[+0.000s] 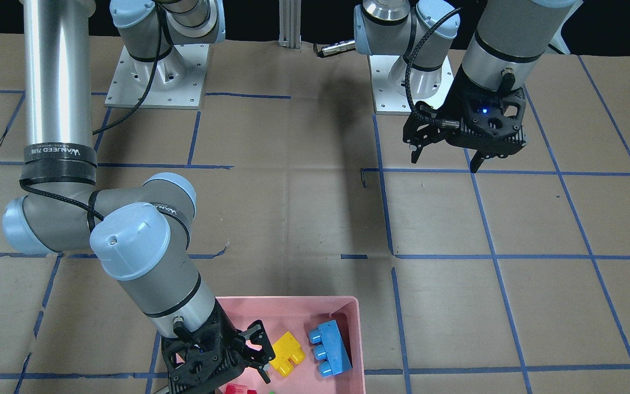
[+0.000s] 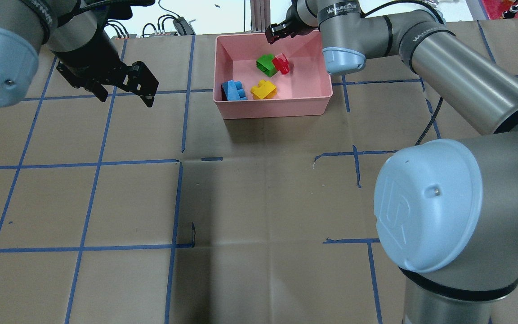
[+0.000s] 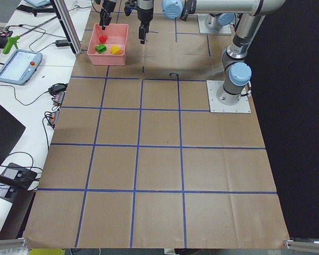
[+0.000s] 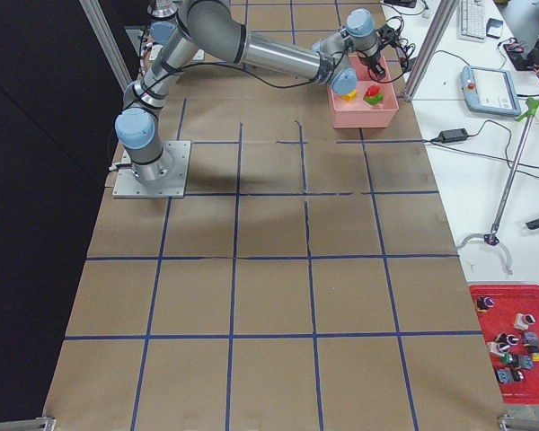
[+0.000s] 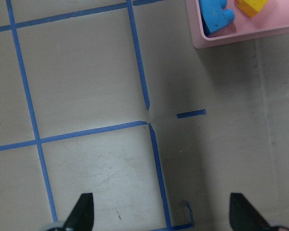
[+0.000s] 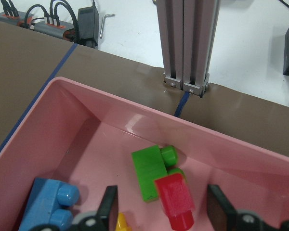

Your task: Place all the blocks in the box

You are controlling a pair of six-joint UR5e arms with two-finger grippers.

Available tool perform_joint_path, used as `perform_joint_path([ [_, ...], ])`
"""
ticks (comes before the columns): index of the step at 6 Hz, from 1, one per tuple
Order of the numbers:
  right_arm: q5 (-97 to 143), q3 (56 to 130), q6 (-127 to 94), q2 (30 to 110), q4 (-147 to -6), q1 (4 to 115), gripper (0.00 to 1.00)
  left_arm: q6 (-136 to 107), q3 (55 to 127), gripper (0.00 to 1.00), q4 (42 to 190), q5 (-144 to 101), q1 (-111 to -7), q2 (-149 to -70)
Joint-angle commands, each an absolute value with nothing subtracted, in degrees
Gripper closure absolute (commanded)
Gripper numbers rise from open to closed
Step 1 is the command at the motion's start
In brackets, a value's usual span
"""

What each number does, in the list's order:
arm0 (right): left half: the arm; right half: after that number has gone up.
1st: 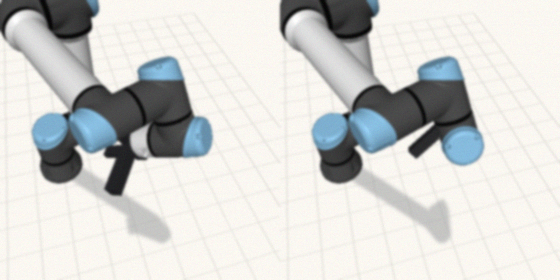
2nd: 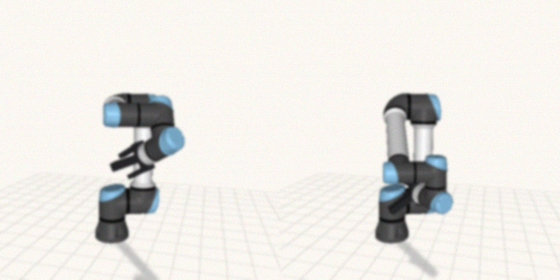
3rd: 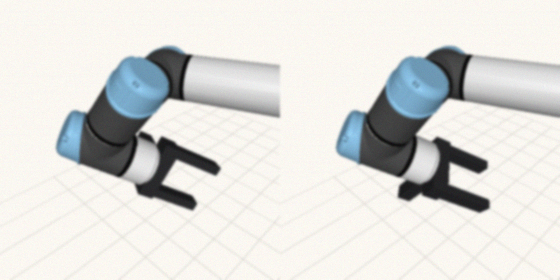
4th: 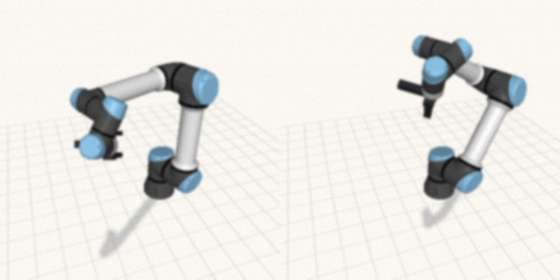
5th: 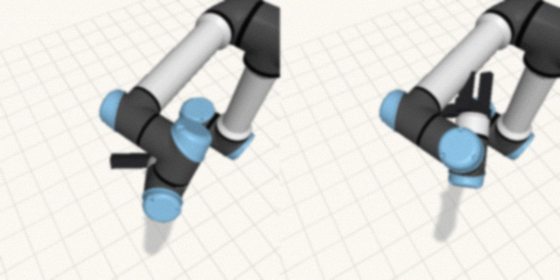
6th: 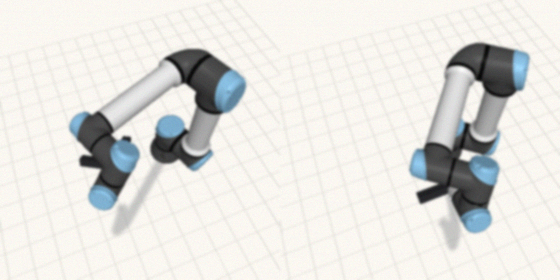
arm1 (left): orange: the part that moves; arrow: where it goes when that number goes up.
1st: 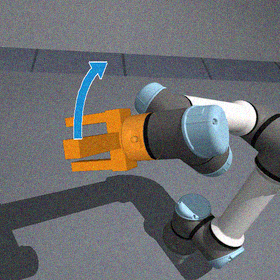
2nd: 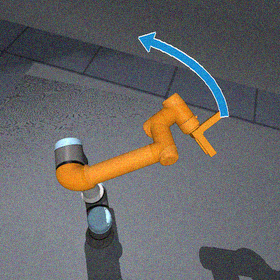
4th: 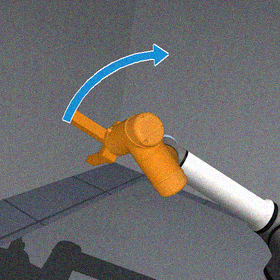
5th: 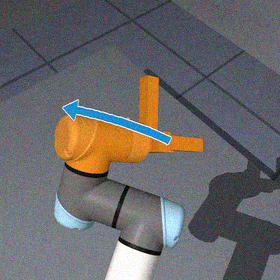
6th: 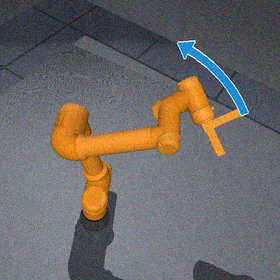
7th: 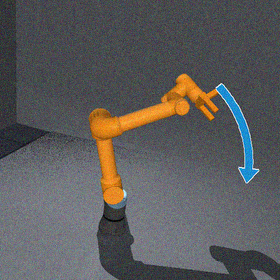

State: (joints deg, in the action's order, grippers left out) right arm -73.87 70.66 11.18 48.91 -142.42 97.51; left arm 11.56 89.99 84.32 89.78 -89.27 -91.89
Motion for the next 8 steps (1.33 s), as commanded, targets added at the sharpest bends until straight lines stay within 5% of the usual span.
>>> perform_joint_path([
  [1, -74.53, 70.93, 11.07, 49.65, -141.86, 97.56, 0.0, 11.78, 90.0, 0.0, 84.37, 89.82, -89.38, -91.76],
  [6, -81.12, 71.79, 8.45, 73.75, -85.72, 94.57, 0.0, 10.99, 90.17, 0.0, 84.46, 89.56, -89.21, -91.49],
  [8, -81.12, 86.65, 2.22, 92.63, -82.0, 94.66, 0.0, 10.99, 90.18, 0.0, 84.99, 89.56, -89.21, -91.49],
])
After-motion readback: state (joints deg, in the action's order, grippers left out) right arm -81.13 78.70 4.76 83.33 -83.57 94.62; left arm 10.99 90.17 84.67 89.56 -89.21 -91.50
